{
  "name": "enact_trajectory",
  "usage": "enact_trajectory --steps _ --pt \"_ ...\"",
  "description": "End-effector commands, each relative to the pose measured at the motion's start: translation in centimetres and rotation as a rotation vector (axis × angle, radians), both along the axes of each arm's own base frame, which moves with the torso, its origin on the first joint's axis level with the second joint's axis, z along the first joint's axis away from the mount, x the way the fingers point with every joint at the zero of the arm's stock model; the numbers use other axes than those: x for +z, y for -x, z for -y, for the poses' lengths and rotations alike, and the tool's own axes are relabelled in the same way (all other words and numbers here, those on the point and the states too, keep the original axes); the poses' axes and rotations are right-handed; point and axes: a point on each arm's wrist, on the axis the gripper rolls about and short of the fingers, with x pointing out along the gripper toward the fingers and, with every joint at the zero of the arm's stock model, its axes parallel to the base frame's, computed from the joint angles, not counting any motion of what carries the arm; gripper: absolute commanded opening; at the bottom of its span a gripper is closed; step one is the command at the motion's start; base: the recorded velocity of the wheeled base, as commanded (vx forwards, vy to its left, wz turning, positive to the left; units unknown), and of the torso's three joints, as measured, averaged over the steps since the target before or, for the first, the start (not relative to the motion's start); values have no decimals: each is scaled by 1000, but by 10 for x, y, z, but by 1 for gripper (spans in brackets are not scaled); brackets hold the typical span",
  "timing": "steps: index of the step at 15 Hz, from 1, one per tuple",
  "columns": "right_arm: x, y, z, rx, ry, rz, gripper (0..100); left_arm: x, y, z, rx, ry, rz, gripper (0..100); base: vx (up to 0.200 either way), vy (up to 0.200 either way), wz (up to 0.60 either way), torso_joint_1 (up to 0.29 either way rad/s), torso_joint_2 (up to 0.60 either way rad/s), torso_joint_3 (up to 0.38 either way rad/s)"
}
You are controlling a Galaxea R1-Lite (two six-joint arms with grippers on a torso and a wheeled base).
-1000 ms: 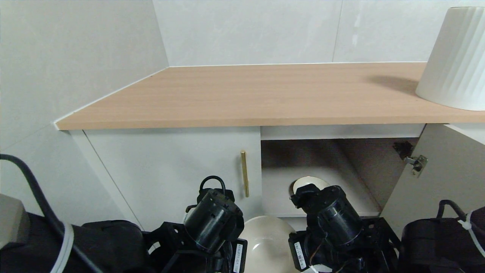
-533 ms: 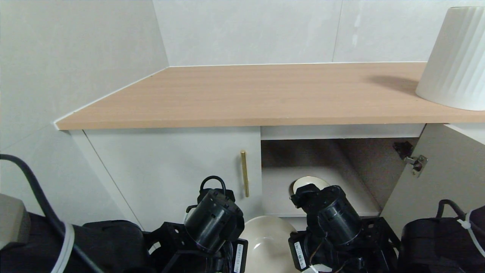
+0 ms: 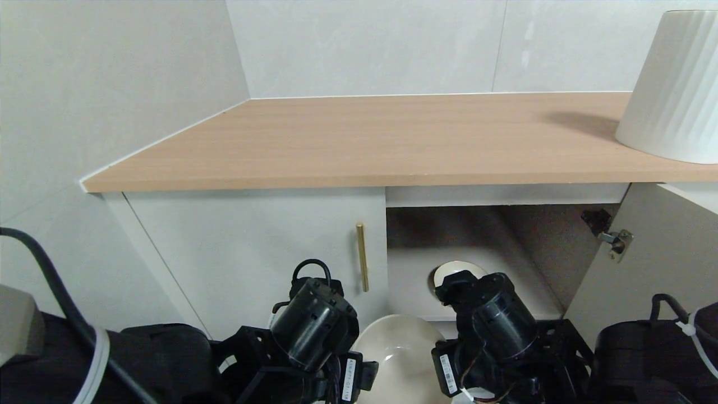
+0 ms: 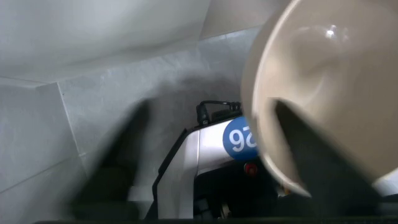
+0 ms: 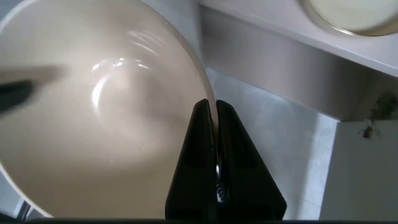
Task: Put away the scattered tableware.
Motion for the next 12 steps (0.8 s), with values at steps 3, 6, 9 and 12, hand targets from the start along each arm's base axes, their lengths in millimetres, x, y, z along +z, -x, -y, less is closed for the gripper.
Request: enact_trajectory --steps 3,6,9,12 --pt "-2 -2 1 -2 3 -6 0 1 0 0 0 8 4 100 0 0 0 0 0 0" --pt "-3 -4 5 -14 16 -13 0 1 0 0 1 8 3 100 0 0 0 0 0 0" --pt "-16 -40 37 -159 80 -84 0 2 -1 -1 5 7 6 100 0 0 0 0 0 0" --pt "-30 -68 50 -248 91 -110 0 2 -1 -1 6 7 6 100 0 0 0 0 0 0"
